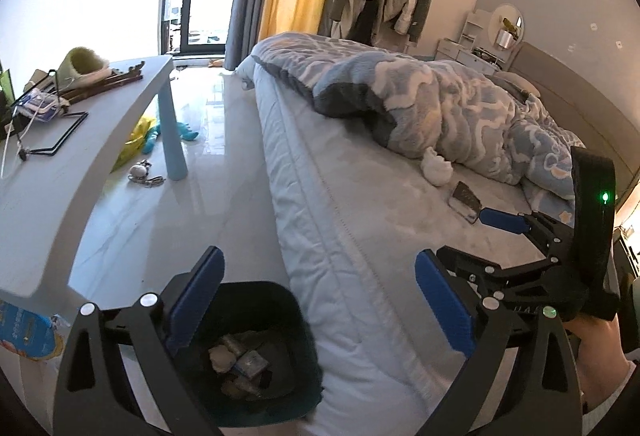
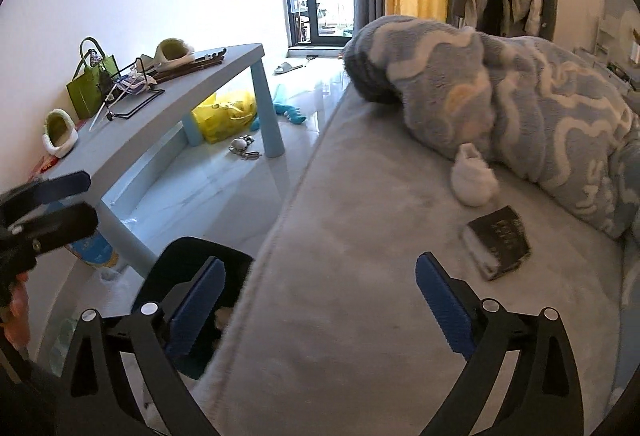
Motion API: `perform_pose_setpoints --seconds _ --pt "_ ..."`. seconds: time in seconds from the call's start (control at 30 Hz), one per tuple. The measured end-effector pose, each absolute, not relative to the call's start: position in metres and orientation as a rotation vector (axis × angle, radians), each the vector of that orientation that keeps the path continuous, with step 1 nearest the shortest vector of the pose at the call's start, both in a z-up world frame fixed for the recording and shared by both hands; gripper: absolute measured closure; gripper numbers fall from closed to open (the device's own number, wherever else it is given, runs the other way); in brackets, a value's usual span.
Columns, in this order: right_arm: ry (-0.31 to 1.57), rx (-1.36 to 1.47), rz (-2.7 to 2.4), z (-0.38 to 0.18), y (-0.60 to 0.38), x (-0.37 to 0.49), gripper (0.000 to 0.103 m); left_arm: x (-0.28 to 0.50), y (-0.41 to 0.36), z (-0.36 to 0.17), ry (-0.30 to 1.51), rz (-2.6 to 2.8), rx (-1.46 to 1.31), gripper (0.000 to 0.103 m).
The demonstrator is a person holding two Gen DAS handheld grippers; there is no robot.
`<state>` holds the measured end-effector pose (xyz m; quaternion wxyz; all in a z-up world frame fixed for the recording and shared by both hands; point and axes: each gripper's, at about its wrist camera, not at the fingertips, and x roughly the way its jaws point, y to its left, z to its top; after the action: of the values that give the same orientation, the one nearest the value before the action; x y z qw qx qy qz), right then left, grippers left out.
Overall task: Collect trash
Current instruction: 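Move both open tools back over the sock and black packet on the bed, then grasp the black Face tissue packet with the right tool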
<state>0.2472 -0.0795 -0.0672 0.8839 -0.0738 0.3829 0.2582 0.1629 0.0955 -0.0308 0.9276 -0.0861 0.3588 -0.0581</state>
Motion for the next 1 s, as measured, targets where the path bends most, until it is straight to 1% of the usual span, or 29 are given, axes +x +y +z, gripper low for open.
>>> perform_pose_setpoints --seconds 0.63,1.0 --pt "0.822 -0.118 0.483 -0.079 -0.168 0.298 0.005 0.219 0.035 -0.039 0.736 -0.213 -0.148 0.006" --pt "0.886 -0.143 0.527 -0.101 -0.186 0.332 0.005 0.252 0.006 -0.047 0.732 -0.307 -0.088 0.006"
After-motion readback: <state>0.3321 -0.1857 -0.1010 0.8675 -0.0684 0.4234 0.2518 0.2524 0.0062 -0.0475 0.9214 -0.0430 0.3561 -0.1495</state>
